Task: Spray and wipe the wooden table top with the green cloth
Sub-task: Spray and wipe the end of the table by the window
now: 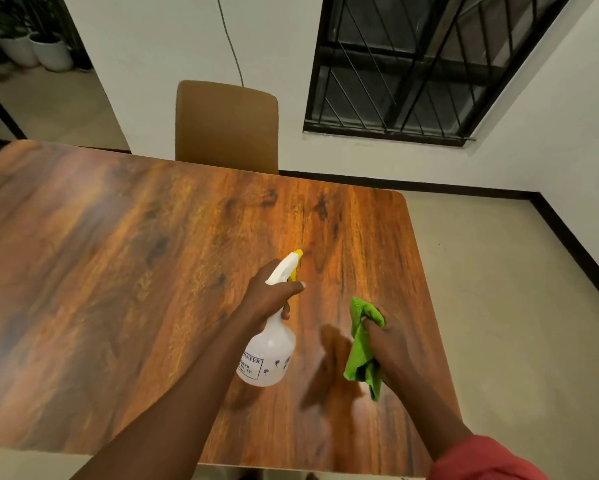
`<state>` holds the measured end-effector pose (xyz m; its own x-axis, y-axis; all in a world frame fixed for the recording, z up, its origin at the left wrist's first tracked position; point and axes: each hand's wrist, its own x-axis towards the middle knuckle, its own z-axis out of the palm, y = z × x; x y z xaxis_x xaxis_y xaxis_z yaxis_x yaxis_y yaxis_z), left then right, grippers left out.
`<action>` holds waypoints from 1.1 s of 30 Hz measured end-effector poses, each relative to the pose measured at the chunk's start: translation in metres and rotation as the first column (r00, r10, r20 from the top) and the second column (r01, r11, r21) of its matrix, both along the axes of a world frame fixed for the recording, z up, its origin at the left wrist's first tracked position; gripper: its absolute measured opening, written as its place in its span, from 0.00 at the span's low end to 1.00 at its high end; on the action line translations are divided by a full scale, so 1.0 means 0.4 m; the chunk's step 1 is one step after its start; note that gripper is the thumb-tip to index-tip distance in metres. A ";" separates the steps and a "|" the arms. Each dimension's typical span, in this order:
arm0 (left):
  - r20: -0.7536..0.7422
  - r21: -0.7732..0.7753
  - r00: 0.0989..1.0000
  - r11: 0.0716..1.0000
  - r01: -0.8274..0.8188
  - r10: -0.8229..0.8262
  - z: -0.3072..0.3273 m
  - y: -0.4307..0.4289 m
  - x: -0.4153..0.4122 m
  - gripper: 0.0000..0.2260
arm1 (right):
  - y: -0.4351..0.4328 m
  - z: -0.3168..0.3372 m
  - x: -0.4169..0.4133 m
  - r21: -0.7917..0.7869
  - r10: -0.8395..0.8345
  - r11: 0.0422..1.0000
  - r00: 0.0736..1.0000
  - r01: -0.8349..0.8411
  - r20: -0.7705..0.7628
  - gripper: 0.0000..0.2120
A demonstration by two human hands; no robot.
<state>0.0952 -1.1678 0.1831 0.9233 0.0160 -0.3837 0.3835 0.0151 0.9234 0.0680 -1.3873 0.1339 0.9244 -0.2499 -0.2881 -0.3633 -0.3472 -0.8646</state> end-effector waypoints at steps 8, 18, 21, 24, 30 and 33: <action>0.016 0.004 0.997 0.997 -0.073 0.073 -0.007 0.116 0.008 0.22 | 0.109 0.024 0.052 0.028 0.058 0.998 0.998 -0.058 0.015 0.15; 0.019 0.022 0.972 0.972 -0.234 0.233 -0.021 0.143 -0.056 0.16 | 0.090 0.014 0.062 0.148 0.066 0.987 0.998 -0.065 -0.004 0.13; 0.027 0.064 0.959 0.957 -0.282 0.281 -0.025 0.123 -0.096 0.18 | 0.055 -0.002 0.046 0.192 0.083 0.978 0.996 -0.078 -0.020 0.14; 0.050 0.114 0.943 0.936 -0.332 0.328 -0.018 0.075 -0.145 0.17 | 0.004 0.001 0.047 0.223 0.097 0.971 0.995 -0.086 -0.039 0.15; 0.136 0.151 0.896 0.885 -0.440 0.422 0.000 0.019 -0.202 0.13 | -0.050 0.049 0.102 0.234 0.108 0.967 0.994 -0.104 -0.005 0.14; 0.178 0.167 0.883 0.871 -0.462 0.434 0.013 -0.015 -0.222 0.08 | -0.089 0.076 0.118 0.266 0.089 0.959 0.996 -0.094 0.030 0.13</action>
